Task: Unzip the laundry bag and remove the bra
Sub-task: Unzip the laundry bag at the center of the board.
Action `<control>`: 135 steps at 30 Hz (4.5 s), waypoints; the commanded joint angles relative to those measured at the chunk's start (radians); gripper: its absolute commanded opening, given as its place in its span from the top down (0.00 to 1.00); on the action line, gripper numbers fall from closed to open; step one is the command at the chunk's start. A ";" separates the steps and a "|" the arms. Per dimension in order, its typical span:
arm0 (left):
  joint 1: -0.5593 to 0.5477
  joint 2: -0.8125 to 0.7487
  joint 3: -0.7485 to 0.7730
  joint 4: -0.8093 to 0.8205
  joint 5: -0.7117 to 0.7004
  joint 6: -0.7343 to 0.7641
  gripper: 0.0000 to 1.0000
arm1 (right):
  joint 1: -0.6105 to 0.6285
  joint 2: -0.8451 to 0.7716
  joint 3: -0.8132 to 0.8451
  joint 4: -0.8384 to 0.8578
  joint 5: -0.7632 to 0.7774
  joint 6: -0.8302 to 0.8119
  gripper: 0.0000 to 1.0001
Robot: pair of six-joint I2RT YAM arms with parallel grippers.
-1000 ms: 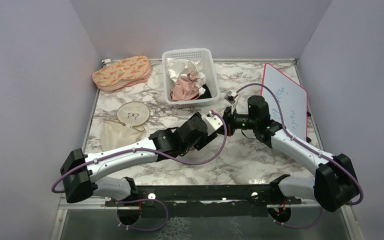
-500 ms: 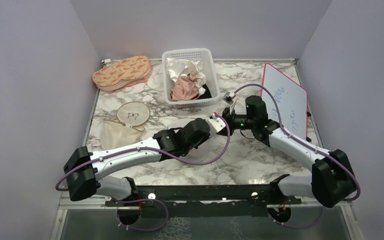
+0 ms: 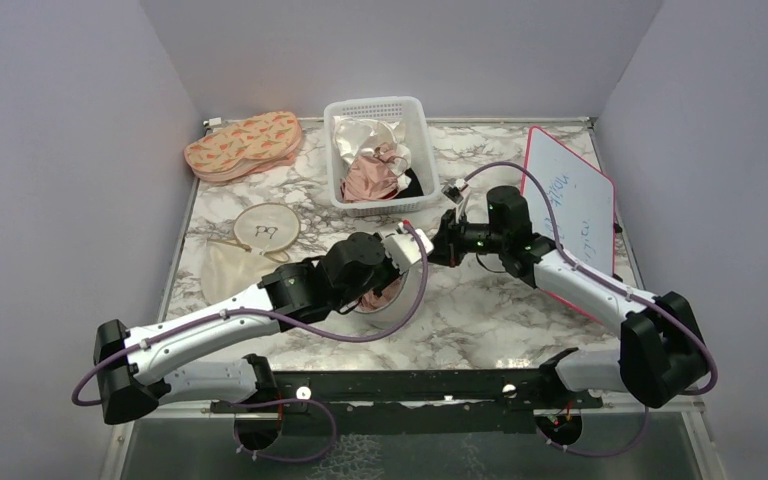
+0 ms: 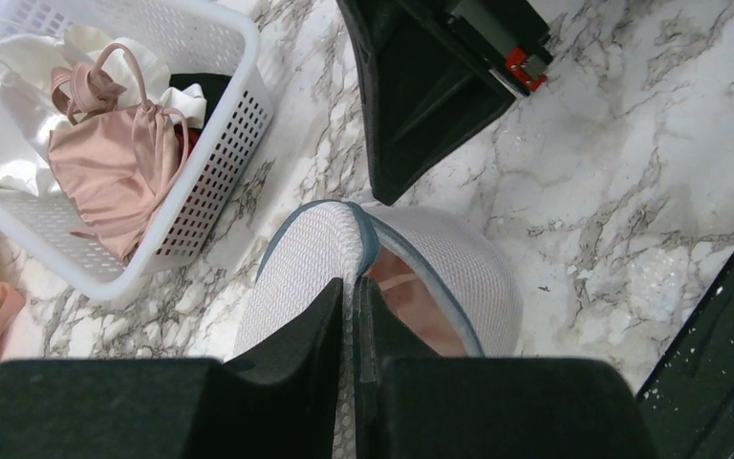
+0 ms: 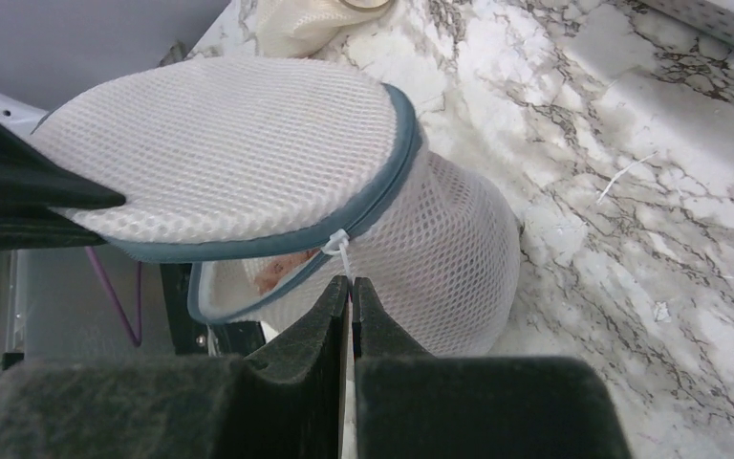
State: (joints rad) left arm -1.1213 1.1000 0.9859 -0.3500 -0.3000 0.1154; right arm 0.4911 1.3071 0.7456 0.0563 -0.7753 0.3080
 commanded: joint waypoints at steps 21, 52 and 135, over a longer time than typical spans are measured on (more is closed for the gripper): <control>-0.012 -0.116 0.099 0.004 0.161 0.029 1.00 | 0.002 0.169 0.150 0.034 -0.110 -0.133 0.99; -0.023 -0.161 0.058 0.100 0.168 0.099 1.00 | 0.025 0.218 0.197 0.138 -0.193 -0.118 0.99; -0.025 -0.057 0.024 -0.091 0.105 -0.182 1.00 | 0.014 0.047 0.037 0.063 0.089 -0.019 0.99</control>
State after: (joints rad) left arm -1.1431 1.0801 0.9585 -0.4213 -0.2703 -0.1043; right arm 0.5083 1.3132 0.7235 0.0505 -0.6682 0.3374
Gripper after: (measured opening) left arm 0.006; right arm 0.012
